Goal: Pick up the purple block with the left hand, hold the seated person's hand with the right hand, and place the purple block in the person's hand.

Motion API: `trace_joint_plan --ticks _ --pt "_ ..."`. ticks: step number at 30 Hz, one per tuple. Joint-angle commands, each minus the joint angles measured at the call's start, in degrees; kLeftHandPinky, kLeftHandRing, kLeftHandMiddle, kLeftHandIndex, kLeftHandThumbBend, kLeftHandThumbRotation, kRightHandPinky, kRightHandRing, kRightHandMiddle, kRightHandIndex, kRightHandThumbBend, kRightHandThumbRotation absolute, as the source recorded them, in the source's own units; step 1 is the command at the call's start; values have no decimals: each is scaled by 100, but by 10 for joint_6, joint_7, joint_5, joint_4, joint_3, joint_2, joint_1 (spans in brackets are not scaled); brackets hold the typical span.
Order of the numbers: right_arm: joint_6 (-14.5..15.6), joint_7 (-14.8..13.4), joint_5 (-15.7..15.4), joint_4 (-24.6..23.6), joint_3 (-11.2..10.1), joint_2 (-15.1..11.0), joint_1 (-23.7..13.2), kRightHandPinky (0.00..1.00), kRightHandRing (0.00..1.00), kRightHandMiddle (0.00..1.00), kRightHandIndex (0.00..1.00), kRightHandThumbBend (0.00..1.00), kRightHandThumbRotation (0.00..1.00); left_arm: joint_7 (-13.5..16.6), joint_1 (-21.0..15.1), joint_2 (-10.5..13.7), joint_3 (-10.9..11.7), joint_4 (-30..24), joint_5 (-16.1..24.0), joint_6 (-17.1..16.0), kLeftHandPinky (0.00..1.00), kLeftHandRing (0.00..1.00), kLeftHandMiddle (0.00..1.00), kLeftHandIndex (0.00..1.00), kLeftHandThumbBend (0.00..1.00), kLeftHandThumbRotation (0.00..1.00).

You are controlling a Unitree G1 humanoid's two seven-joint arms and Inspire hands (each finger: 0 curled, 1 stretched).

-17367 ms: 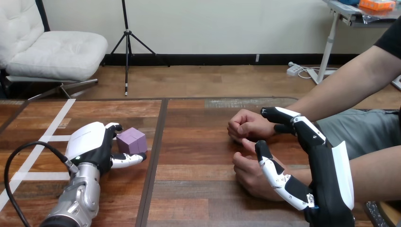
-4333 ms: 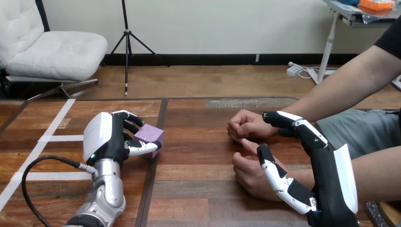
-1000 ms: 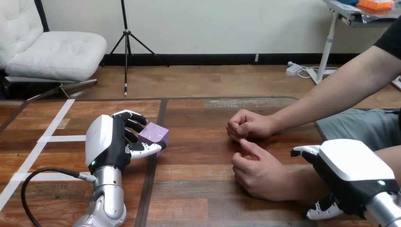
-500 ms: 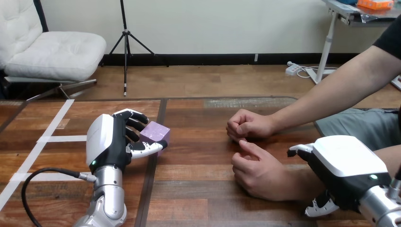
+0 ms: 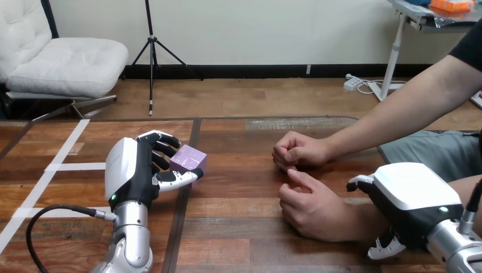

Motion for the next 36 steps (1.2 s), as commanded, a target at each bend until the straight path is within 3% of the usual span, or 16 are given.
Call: trace_joint_plan --ticks 1,14,36 --pt "2 -3 -11 9 10 -17 -46 82 83 83 81 82 8 6 -16 9 5 -32 -2 -15 42 46 52 56 69 0" --pt "7 11 -31 43 31 -25 -71 84 83 84 82 80 9 12 -8 12 2 -38 2 -22 43 47 52 56 68 0" --pt "18 8 -49 107 60 -32 -104 86 85 85 83 77 12 17 2 13 3 -46 5 -37 44 46 52 56 69 0"
